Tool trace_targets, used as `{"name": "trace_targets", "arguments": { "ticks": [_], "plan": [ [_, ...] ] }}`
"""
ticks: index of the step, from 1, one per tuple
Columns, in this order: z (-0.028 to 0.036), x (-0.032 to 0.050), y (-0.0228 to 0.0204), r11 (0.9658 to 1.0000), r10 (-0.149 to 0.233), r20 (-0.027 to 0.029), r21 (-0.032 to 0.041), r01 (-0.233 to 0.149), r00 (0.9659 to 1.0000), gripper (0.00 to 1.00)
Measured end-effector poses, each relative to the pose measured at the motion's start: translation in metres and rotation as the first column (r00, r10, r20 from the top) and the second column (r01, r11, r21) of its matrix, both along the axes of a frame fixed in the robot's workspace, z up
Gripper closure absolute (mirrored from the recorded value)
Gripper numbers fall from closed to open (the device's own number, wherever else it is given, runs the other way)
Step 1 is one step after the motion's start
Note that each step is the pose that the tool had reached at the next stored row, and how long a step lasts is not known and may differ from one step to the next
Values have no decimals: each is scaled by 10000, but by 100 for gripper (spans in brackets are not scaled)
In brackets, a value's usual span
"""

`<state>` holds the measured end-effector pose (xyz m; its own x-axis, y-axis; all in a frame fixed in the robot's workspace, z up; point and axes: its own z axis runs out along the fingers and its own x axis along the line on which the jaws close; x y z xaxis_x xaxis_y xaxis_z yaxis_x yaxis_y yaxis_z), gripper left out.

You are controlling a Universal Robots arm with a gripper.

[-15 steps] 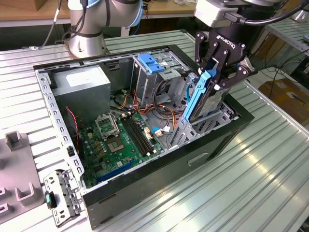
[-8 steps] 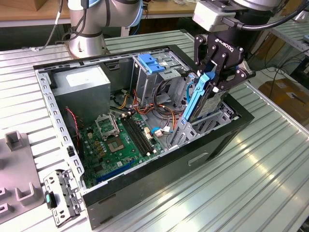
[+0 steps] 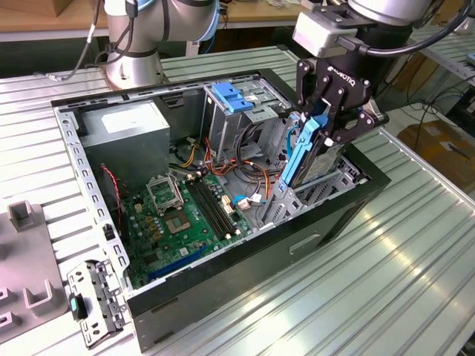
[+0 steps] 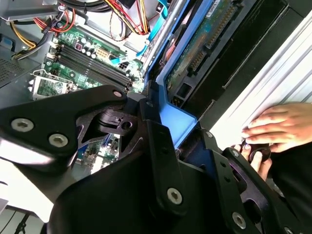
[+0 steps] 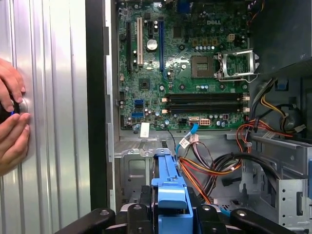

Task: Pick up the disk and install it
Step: 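Insert the disk into the insertion slot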

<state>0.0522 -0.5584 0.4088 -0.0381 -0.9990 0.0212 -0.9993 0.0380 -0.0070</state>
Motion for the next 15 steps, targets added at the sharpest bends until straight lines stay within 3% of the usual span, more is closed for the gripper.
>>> {"name": "trace_targets", "arguments": {
  "ticks": [6, 8, 10, 15],
  "plan": [
    [-19, 0, 0, 10000, 0, 0, -1, 0, 10000, 63],
    [-19, 0, 0, 10000, -1, 0, -1, 1, 10000, 55],
    [-23, 0, 0, 10000, 0, 0, 0, 0, 10000, 55],
    [-116, 0, -2, 10000, 0, 0, 1, 0, 10000, 75]
  ]
}}
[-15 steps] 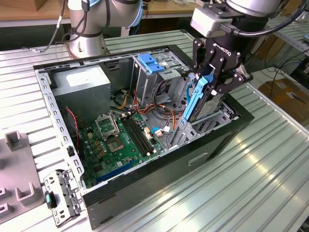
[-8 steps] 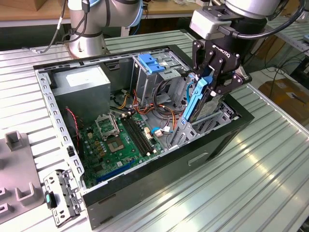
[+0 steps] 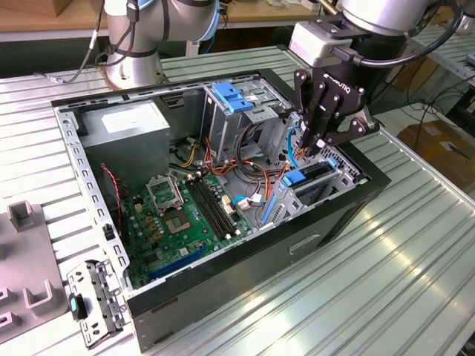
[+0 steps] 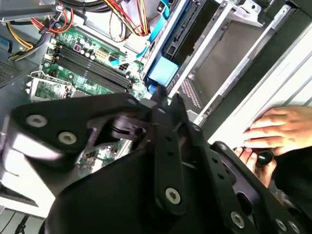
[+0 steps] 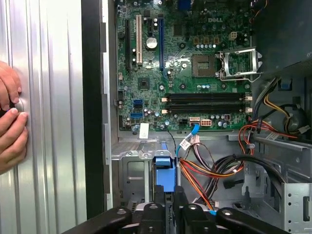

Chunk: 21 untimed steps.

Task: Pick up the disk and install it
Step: 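Insert the disk into the insertion slot, then insert the first disk wire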

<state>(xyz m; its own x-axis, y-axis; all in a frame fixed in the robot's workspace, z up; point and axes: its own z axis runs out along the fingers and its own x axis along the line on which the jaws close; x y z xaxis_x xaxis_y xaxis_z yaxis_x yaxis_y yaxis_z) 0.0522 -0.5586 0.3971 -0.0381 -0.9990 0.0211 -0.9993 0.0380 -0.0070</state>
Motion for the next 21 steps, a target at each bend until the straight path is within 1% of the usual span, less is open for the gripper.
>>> {"name": "trace_targets", "arguments": {
  "ticks": [1, 2, 4, 5, 21],
  "plan": [
    [-33, 0, -1, 10000, 0, 0, -1, 0, 10000, 82],
    [-84, 0, -3, 10000, 2, 0, -2, -2, 10000, 89],
    [-192, 13, -4, 10000, 2, 0, -2, -2, 10000, 89],
    [-206, 13, -4, 10000, 1, 0, -2, -1, 10000, 89],
    [-216, 14, -3, 10000, 2, 0, -2, -2, 10000, 89]
  ]
}}
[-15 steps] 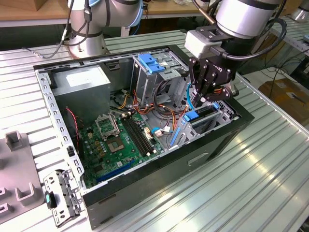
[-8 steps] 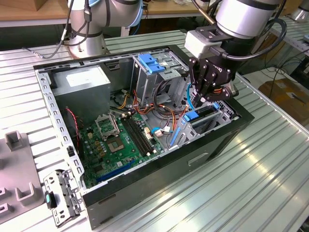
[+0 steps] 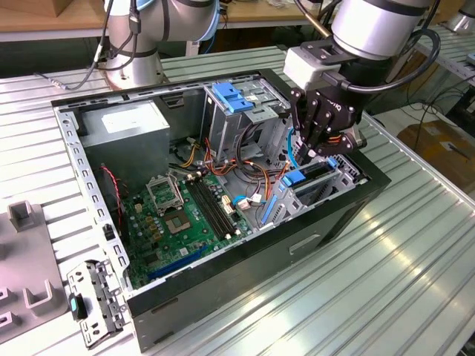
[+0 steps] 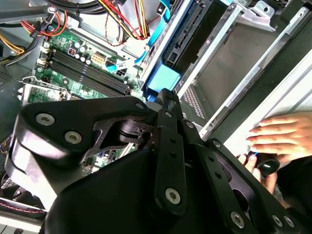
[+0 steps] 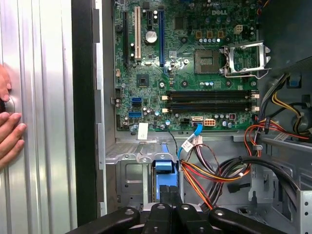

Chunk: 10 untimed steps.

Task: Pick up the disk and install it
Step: 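Insert the first disk wire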

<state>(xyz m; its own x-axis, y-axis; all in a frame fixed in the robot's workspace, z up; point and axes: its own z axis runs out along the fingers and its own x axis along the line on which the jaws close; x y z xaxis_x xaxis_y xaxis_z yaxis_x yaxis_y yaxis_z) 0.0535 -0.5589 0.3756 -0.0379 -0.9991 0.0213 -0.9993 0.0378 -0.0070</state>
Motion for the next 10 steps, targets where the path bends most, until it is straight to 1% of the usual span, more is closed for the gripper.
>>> {"name": "trace_targets", "arguments": {
  "ticks": [1, 4, 6, 7, 8, 9, 10],
  "plan": [
    [-1, 0, 0, 10000, 0, 0, 0, 0, 10000, 89],
    [-1, 64, 1, 10000, 0, 0, -6, 0, 10000, 89],
    [0, 113, 3, 10000, -1, 0, -73, 1, 10000, 89],
    [-1, 148, 3, 10000, 19, 1, -75, -19, 10000, 89],
    [-1, 168, 3, 9999, 106, -1, -74, -106, 9999, 89],
    [-1, 181, 3, 9983, 573, 0, -75, -573, 9984, 89],
    [-1, 196, 3, 9976, 693, -1, -74, -693, 9976, 89]
  ]
}}
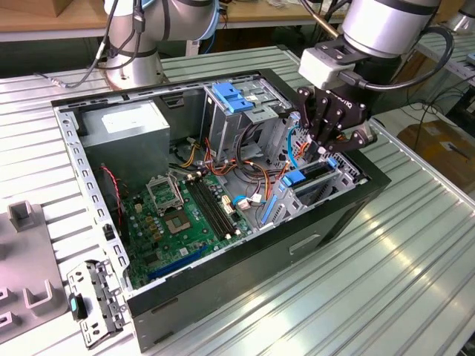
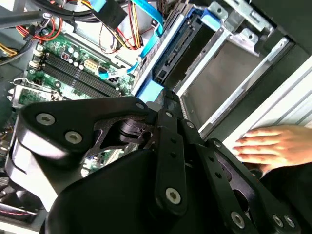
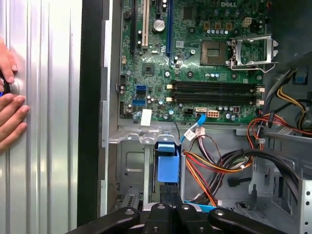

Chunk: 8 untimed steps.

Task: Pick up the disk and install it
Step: 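Insert the first disk wire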

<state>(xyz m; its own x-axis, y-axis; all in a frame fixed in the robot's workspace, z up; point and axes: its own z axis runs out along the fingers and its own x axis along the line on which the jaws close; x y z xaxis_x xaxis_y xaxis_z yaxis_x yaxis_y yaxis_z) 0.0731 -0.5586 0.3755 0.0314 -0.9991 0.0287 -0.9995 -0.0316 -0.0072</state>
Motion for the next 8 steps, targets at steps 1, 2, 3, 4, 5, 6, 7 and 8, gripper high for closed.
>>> {"name": "trace_targets", "arguments": {
  "ticks": [1, 2, 3, 4, 5, 6, 7, 8],
  "plan": [
    [0, 12, 1, 10000, 14, 1, 0, -14, 10000, 89],
    [0, 35, 3, 10000, 22, -5, 1, -22, 10000, 89],
    [0, 84, 9, 10000, 35, -17, 0, -35, 10000, 89],
    [0, 135, 12, 10000, 45, -33, 1, -45, 10000, 89],
    [0, 169, 15, 10000, 48, -40, 0, -48, 10000, 89],
    [0, 192, 18, 10000, 50, -44, 0, -50, 10000, 89],
    [0, 216, 19, 10000, 56, -48, -1, -56, 10000, 89],
    [0, 225, 19, 10000, 78, -48, 0, -78, 10000, 89]
  ]
}}
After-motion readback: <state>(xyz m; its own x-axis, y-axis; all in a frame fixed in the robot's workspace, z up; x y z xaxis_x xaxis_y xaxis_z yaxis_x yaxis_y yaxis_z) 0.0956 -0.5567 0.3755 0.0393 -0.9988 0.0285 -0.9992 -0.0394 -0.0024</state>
